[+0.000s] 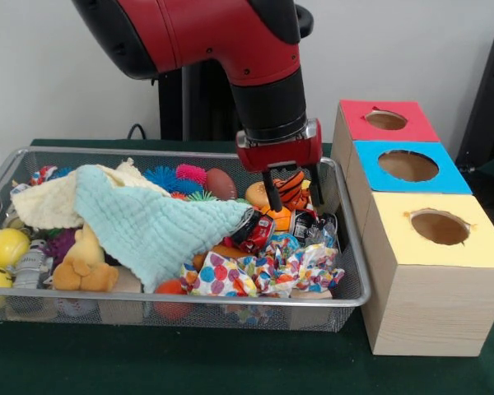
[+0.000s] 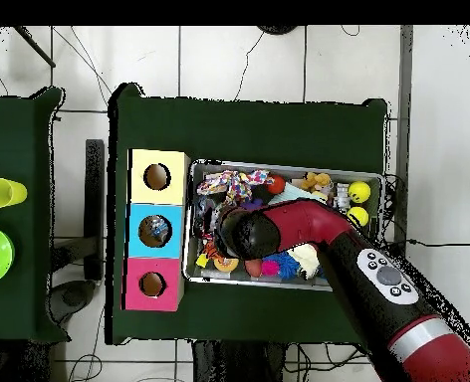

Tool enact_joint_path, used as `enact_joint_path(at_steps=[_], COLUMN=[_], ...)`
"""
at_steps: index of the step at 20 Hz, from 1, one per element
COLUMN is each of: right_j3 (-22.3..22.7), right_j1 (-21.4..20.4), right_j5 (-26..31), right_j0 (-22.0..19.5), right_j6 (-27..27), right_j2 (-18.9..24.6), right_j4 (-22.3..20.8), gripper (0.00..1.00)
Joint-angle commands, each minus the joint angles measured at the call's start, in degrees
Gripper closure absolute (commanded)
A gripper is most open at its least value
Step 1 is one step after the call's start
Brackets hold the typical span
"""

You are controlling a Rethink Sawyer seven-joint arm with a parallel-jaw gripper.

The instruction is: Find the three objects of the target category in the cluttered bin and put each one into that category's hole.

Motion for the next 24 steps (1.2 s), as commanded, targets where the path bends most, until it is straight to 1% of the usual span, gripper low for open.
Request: enact_joint_path(at_steps=[1, 3, 5, 8, 11, 14, 17, 18, 24], right_j3=[-3.0, -3.3, -4.2, -5.1, -5.2, -3.6, -2.4, -2.6, -0.8], right_j1=[4.5, 4.9, 4.1, 5.0, 5.5, 6.2, 5.8, 6.0, 3.3], right_j5=[1.8, 1.3, 0.9, 0.4, 0.5, 0.3, -0.5, -1.0, -3.0], right_j0=[-0.3, 0.0, 1.5, 1.9, 1.7, -0.1, -0.5, -0.4, 0.8], right_j6=[-11.3, -10.6, -7.9, -7.4, -7.9, -9.0, -8.1, -7.5, 1.2], right_j2=[-0.6, -1.1, -3.1, -3.5, -3.1, -0.9, -0.7, -0.9, -4.2], right_j4=[-4.8, -5.5, -6.7, -7.6, -7.7, -6.3, -6.2, -6.2, -4.3], gripper=[0.0, 0.0, 0.0, 0.0, 0.0, 0.0, 0.0, 0.0, 0.0])
